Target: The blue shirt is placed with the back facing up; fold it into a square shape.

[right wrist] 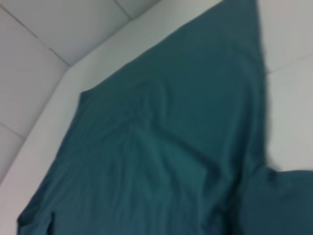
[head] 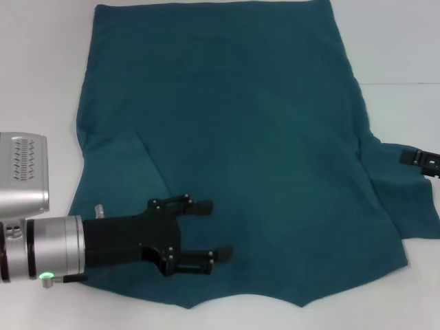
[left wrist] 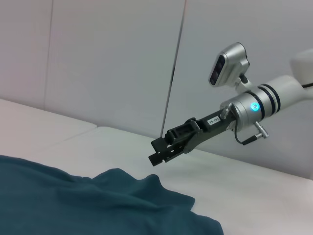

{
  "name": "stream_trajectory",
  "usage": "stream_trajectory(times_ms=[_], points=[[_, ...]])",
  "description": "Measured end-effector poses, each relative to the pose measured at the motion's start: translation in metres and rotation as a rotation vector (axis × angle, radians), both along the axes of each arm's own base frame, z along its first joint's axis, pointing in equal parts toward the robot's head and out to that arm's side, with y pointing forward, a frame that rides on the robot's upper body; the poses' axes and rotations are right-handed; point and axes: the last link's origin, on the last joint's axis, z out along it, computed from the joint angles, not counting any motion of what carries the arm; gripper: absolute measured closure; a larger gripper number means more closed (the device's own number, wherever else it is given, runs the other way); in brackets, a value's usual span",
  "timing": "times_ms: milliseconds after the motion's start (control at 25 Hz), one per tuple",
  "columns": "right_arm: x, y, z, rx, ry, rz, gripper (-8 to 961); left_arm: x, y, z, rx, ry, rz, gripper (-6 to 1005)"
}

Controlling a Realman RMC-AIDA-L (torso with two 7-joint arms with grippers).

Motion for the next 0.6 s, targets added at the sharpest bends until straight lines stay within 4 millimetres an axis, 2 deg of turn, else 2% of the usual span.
stream_trajectory(times_ms=[240,600], points=[[0.011,-0.001,0.007,-0.003,-0.020,-0.073,101,-0.003,-0.004,-0.003,-0.019,0.028,-0.017,99],[0.022,-0.005,0.003,0.001,-0.044,-0.125,104,-0.004,-0.007,-0.005,-0.032,0.036,-0.029,99]])
